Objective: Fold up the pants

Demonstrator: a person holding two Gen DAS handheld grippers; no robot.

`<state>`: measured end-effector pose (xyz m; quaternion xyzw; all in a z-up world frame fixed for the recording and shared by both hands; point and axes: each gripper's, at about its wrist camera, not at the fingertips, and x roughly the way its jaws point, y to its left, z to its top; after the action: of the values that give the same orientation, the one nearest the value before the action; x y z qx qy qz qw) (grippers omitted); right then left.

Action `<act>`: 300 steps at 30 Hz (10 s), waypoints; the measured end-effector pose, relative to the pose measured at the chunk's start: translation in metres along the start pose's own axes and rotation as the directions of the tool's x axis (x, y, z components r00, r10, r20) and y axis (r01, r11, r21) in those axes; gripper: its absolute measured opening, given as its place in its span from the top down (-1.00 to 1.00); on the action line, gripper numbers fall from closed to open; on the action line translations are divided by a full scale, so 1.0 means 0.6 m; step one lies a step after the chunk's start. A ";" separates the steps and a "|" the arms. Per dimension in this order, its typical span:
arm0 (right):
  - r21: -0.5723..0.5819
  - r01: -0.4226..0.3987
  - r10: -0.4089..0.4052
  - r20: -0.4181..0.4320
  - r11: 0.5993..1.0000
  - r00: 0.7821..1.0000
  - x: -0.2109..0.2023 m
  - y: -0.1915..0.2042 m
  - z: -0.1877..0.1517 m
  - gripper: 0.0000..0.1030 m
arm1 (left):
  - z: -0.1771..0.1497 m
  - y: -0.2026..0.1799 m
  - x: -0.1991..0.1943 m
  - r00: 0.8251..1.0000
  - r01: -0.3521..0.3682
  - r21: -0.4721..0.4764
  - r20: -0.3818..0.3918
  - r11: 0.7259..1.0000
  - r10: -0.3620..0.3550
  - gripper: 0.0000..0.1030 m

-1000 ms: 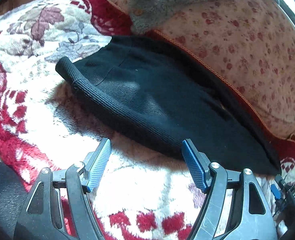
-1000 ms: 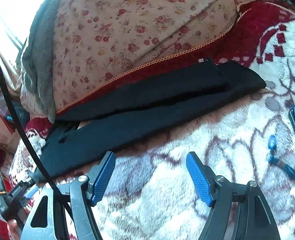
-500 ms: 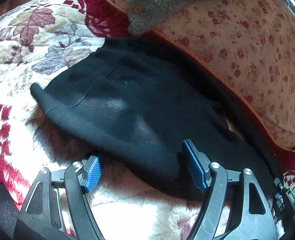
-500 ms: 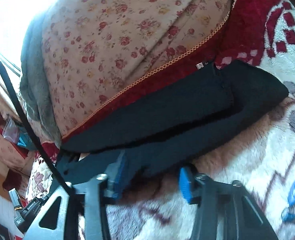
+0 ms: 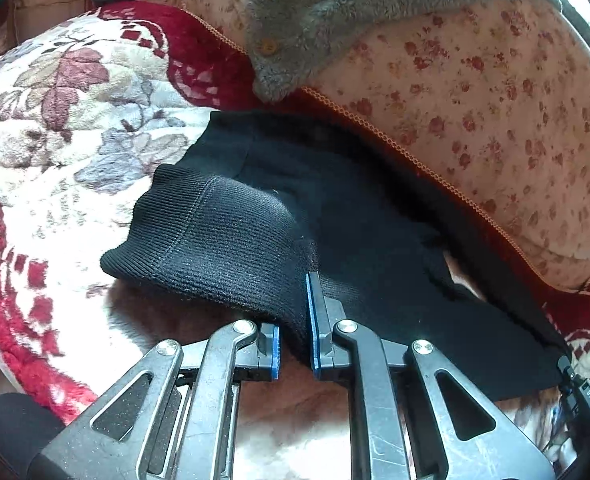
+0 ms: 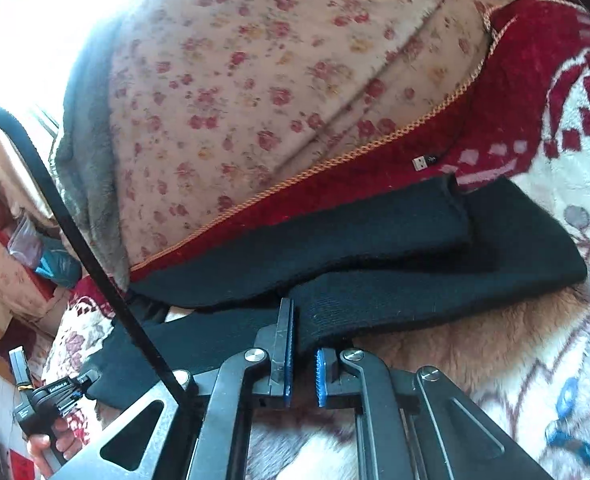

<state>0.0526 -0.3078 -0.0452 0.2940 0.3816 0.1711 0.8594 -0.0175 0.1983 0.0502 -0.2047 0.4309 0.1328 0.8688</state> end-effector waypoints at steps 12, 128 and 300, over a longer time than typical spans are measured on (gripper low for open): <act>-0.013 -0.088 0.086 -0.106 0.996 0.991 -0.074 0.052 -0.117 0.85 | -0.029 0.092 -0.076 0.999 -0.042 0.014 -0.007 0.999 0.042 0.81; 0.253 -0.301 0.314 -0.012 0.920 0.949 -0.018 0.033 0.059 0.84 | 0.078 -0.077 -0.022 0.968 0.250 -0.053 -0.017 0.967 -0.251 0.90; 0.270 0.022 0.000 -0.083 0.963 0.997 -0.209 -0.080 -0.170 -0.14 | -0.201 -0.421 -0.030 0.853 0.520 0.531 -0.360 0.669 -0.378 0.10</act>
<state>-0.1027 -0.3713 -0.0608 0.3991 0.4379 0.1244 0.7959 -0.0092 -0.0822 0.0598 -0.0266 0.4791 -0.2564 0.8391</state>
